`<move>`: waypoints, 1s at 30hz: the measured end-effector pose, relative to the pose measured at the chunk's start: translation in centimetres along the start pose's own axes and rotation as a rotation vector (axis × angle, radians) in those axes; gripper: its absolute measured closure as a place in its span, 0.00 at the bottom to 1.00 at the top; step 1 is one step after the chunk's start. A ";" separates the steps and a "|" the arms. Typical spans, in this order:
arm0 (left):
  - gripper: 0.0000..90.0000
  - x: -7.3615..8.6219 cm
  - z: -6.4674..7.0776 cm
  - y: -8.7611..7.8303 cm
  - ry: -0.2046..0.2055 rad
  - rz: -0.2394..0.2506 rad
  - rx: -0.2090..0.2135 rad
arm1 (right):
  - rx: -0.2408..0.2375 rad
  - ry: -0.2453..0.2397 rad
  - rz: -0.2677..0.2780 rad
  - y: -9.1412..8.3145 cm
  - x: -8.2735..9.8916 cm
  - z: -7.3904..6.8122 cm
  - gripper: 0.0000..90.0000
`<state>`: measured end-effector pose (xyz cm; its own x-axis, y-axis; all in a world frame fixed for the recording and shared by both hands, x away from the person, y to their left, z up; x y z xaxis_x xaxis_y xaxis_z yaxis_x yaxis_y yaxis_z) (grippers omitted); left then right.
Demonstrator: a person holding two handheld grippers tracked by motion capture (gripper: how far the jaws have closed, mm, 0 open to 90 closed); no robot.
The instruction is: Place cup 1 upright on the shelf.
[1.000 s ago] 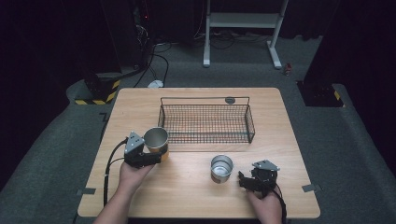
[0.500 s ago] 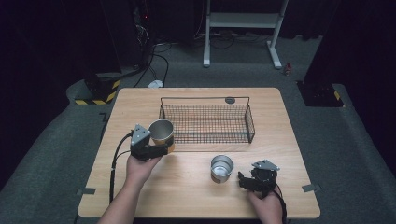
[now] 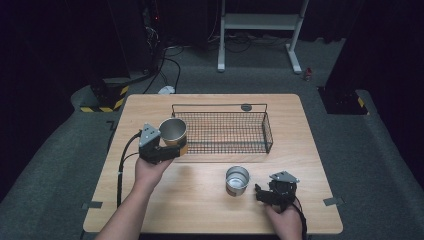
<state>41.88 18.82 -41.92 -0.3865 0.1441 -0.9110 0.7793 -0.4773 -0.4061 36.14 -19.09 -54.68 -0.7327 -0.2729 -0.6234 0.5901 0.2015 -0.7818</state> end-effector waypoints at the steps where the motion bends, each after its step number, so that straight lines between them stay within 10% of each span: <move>1: 0.17 -0.2 0.0 0.1 0.001 0.006 0.000 | 0.000 0.000 0.000 0.0 0.0 0.0 0.11; 30: 0.17 -2.7 -0.4 5.2 -0.001 -0.024 -0.009 | -0.003 -0.009 0.001 0.0 0.0 0.0 0.12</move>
<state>47.20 16.24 -41.57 -0.4054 0.1547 -0.9010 0.7743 -0.4657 -0.4284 36.14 -19.03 -54.68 -0.7289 -0.2808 -0.6243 0.5900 0.2049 -0.7810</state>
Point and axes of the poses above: each handheld gripper's, and its own axes: y roughly forward along the jaws, x roughly out of its underside, z roughly to its right, the point moved 3 cm from there along y, roughly forward along the jaws, and after that the axes turned 6 degrees about -z, right-handed, at the moved point
